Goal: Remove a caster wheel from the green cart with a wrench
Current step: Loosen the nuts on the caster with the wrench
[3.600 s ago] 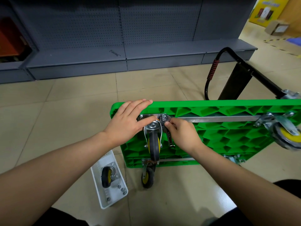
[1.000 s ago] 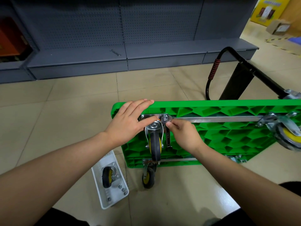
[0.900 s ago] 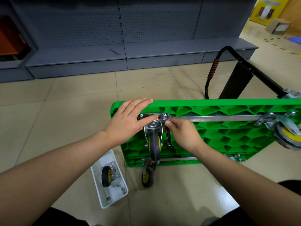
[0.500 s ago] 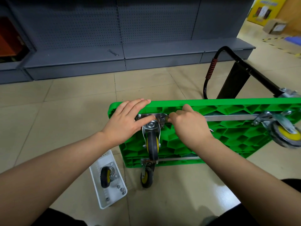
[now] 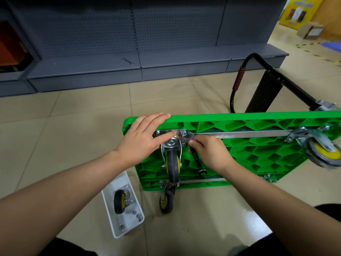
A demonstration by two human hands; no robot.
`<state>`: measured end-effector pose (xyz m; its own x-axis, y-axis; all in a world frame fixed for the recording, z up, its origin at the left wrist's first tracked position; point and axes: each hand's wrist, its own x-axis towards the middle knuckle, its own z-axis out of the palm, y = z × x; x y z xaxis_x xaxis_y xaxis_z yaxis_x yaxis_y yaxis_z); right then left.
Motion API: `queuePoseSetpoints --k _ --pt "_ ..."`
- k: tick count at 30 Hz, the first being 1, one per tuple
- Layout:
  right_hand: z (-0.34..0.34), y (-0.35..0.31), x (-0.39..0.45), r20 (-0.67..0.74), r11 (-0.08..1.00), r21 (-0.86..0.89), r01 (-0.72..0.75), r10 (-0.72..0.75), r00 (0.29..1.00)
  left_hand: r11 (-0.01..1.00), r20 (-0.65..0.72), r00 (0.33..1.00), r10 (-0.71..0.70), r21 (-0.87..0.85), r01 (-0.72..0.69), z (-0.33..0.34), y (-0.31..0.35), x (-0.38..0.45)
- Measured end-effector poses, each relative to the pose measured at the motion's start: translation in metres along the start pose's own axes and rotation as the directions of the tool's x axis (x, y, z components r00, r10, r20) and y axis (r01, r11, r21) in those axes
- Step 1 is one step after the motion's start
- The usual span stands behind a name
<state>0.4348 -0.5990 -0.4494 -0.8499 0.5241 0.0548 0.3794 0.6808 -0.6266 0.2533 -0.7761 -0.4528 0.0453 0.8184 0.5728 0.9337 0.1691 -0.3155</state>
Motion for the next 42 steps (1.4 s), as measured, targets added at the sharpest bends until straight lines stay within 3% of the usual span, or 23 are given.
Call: queuePoseSetpoints --k 7,11,13,15,17,19,24,27,29,31,33,36,39,42 --pt "0.014 -0.006 0.004 -0.053 0.993 0.114 -0.033 0.039 0.998 1.0 0.003 1.0 0.002 0.004 -0.002 0.002 0.0 -0.001" --pt "0.014 -0.008 0.005 -0.065 0.998 0.06 -0.009 0.013 0.998 1.0 0.0 1.0 -0.001 0.004 0.001 0.003 0.0 -0.001" --pt "0.01 -0.008 0.005 -0.068 0.999 -0.016 0.031 -0.032 0.997 1.0 0.0 1.0 0.003 0.002 -0.003 0.003 -0.001 -0.001" --pt "0.003 -0.008 0.006 -0.068 0.969 -0.229 0.095 -0.114 0.991 1.0 -0.001 1.0 0.004 0.001 -0.004 0.004 -0.001 -0.001" --pt "-0.006 -0.009 0.006 -0.106 0.829 -0.516 0.217 -0.313 0.944 1.0 -0.001 1.0 0.004 0.008 -0.004 0.004 -0.001 -0.001" --pt "-0.015 -0.014 0.005 -0.07 0.69 -0.68 0.25 -0.4 0.914 1.0 0.004 1.0 0.005 0.015 -0.005 0.004 -0.001 -0.001" --pt "-0.02 -0.011 0.001 -0.077 0.69 -0.673 0.266 -0.423 0.903 1.0 0.012 1.0 0.006 0.01 -0.006 0.002 0.0 -0.001" --pt "-0.023 -0.005 -0.006 -0.049 0.814 -0.537 0.22 -0.291 0.955 1.0 0.012 1.0 0.009 0.01 -0.009 0.003 -0.001 -0.001" --pt "-0.025 -0.002 -0.01 -0.021 0.946 -0.298 0.13 -0.143 0.99 1.0 0.012 1.0 0.008 0.008 -0.008 0.003 -0.002 -0.001" --pt "-0.025 -0.008 -0.011 0.028 1.0 -0.005 -0.006 0.006 1.0 1.0 0.013 1.0 0.007 0.009 -0.007 0.004 -0.002 -0.001" --pt "-0.018 -0.015 -0.007 0.062 0.946 0.276 -0.171 0.16 0.985 1.0 0.015 1.0 0.008 0.005 -0.008 0.004 -0.002 -0.001" --pt "-0.001 -0.022 0.0 0.187 0.68 0.631 -0.374 0.335 0.923 1.0 0.012 1.0 0.008 0.003 -0.008 0.003 -0.001 -0.001" --pt "0.007 -0.035 0.002 0.274 0.533 0.718 -0.447 0.374 0.886 1.0 0.014 1.0 0.01 0.005 -0.01 0.002 -0.001 -0.001" --pt "0.01 -0.041 0.008 0.233 0.532 0.724 -0.438 0.409 0.882 1.0 0.013 1.0 0.006 0.009 -0.006 0.002 0.0 -0.001"
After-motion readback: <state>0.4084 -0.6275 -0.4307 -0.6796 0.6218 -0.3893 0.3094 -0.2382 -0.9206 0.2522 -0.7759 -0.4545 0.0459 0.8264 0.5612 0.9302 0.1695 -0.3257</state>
